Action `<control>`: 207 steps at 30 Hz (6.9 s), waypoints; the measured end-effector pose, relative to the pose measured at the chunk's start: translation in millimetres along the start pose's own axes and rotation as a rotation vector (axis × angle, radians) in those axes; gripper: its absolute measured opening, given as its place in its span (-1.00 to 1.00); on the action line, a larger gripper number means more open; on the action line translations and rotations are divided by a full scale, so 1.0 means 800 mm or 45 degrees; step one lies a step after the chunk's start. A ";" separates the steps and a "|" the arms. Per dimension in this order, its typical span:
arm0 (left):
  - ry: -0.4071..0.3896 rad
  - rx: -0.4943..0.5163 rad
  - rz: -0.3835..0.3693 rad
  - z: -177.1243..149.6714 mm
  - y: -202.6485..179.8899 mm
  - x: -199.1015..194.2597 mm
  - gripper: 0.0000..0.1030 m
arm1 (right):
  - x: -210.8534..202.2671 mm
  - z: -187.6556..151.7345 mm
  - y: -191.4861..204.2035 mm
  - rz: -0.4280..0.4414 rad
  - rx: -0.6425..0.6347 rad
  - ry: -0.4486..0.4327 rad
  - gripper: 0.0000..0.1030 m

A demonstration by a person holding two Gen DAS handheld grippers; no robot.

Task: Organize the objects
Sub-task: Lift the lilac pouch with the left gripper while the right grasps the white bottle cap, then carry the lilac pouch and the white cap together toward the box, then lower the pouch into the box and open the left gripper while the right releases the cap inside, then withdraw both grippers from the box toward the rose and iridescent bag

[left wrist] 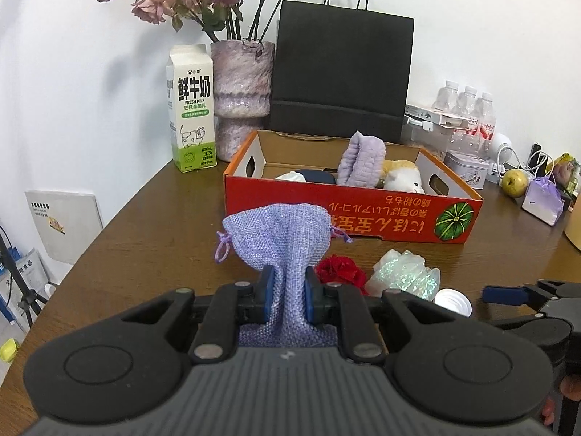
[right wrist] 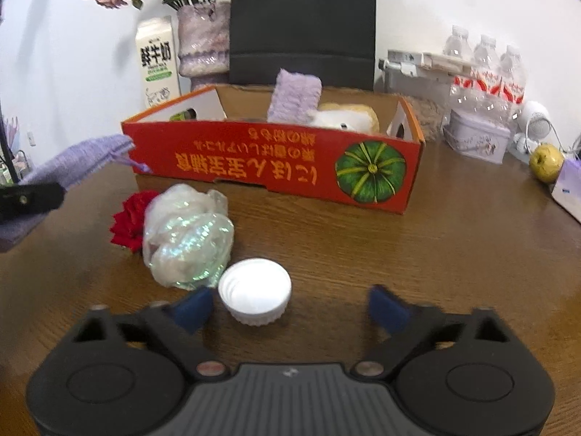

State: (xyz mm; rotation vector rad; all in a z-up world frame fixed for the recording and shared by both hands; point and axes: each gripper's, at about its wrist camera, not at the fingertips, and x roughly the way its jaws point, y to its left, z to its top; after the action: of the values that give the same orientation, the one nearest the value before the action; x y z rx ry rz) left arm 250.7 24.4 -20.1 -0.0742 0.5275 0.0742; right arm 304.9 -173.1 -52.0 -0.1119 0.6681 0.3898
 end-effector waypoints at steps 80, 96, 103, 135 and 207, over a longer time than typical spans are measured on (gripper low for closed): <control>-0.130 -0.009 0.042 0.090 -0.041 0.052 -0.66 | -0.039 0.096 0.015 0.059 -0.066 -0.404 -0.25; -0.150 -0.022 0.057 0.121 -0.036 0.104 -0.66 | 0.009 0.136 -0.011 0.065 -0.038 -0.414 -0.25; -0.157 -0.014 0.059 0.137 -0.035 0.130 -0.66 | 0.033 0.154 -0.010 0.066 -0.054 -0.415 -0.25; -0.146 0.043 0.025 0.173 -0.045 0.222 -0.66 | 0.100 0.195 -0.034 -0.008 -0.049 -0.387 -0.25; -0.209 0.002 0.158 0.087 -0.014 0.102 1.00 | 0.020 0.120 -0.019 -0.015 -0.045 -0.334 1.00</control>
State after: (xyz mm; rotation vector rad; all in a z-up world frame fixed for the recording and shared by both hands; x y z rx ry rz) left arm 356.9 23.9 -0.5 -0.0333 0.3678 0.1997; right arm 377.9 -160.4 12.8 -0.0965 0.4016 0.3969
